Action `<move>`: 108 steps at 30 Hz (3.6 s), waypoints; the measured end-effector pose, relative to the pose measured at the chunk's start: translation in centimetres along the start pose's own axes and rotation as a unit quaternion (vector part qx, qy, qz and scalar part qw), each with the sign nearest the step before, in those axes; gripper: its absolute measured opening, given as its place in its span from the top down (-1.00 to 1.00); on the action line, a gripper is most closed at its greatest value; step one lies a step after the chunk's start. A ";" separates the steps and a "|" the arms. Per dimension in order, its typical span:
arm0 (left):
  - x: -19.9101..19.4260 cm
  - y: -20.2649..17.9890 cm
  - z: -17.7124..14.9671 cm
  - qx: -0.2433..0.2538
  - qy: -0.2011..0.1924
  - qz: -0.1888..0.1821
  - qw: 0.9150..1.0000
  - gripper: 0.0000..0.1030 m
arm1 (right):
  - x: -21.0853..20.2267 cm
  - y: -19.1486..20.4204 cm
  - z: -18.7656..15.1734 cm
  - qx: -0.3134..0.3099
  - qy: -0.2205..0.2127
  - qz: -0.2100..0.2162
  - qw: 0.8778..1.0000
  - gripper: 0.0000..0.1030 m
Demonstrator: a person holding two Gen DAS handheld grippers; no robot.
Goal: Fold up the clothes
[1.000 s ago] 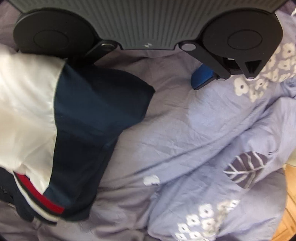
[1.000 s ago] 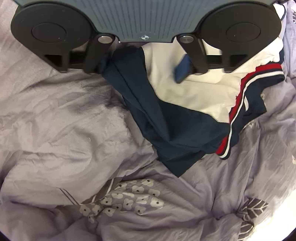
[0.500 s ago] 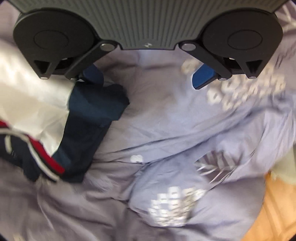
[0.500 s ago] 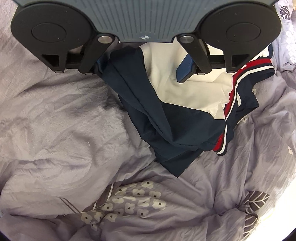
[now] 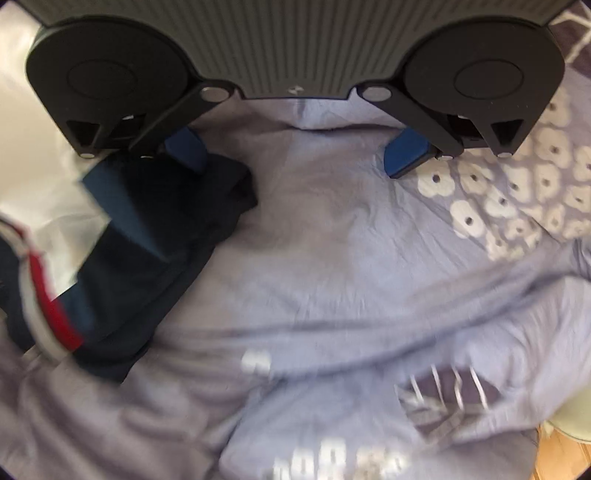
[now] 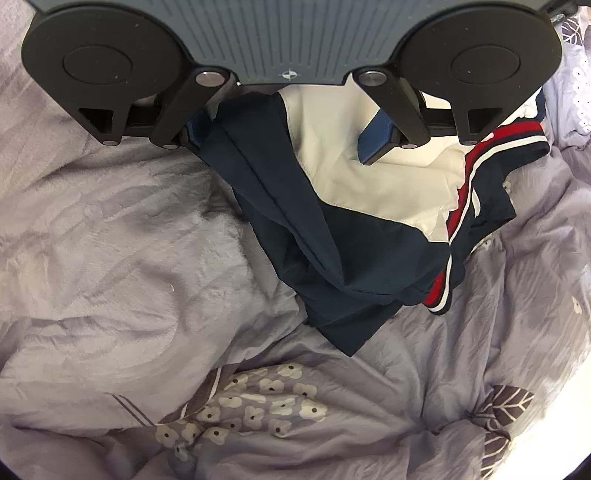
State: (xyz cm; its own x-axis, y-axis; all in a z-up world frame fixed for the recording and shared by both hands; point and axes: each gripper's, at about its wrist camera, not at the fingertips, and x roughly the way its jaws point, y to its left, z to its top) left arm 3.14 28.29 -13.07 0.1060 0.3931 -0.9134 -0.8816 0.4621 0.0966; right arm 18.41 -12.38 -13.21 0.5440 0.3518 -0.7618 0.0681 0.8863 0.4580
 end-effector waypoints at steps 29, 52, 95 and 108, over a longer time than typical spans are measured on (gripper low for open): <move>-4.9 3.3 -0.8 0.125 -0.002 -0.059 0.990 -0.44 | -6.7 0.0 -1.0 -0.017 0.051 0.007 0.999 0.46; -0.5 0.0 0.1 0.102 0.021 -0.039 0.994 -0.53 | -4.9 0.9 -2.2 0.009 0.062 0.020 0.998 -0.15; -2.6 -1.3 -0.1 0.274 -0.018 -0.128 0.953 -1.00 | -5.2 0.6 -2.4 0.018 0.066 0.038 0.997 -0.26; -5.8 5.2 2.0 0.235 -0.040 -0.134 0.962 -0.93 | -5.2 0.0 -2.0 0.021 0.071 0.051 0.996 -0.27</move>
State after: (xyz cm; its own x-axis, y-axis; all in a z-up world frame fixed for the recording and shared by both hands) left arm -1.10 30.01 -6.51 0.3511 0.2615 -0.8991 -0.5151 0.8558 0.0477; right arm 13.87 -13.62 -10.20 0.4269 0.4812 -0.7656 0.0554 0.8311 0.5533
